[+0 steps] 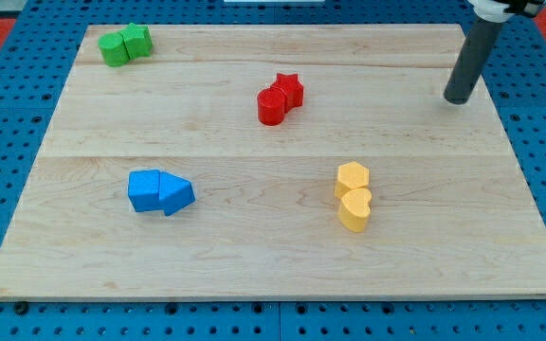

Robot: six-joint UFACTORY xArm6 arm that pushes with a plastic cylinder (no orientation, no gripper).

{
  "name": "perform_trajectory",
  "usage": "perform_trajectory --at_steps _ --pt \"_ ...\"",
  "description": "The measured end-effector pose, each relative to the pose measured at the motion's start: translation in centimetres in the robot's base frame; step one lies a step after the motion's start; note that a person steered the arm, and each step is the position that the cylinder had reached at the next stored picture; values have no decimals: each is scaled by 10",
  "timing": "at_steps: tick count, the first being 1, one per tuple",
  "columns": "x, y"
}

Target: Separate the red circle from the red star

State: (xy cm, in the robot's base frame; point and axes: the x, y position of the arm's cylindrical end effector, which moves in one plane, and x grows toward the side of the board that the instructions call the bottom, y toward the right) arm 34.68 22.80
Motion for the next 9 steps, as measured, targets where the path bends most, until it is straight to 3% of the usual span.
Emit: perform_trajectory --at_steps 1,2,3,4,5,6,8,9 --pt "-7 -27" --pt "16 -73" --pt "14 -147" --pt "60 -189" --pt "81 -209" --pt "28 -255" --pt "-9 -217" --pt "-9 -245"
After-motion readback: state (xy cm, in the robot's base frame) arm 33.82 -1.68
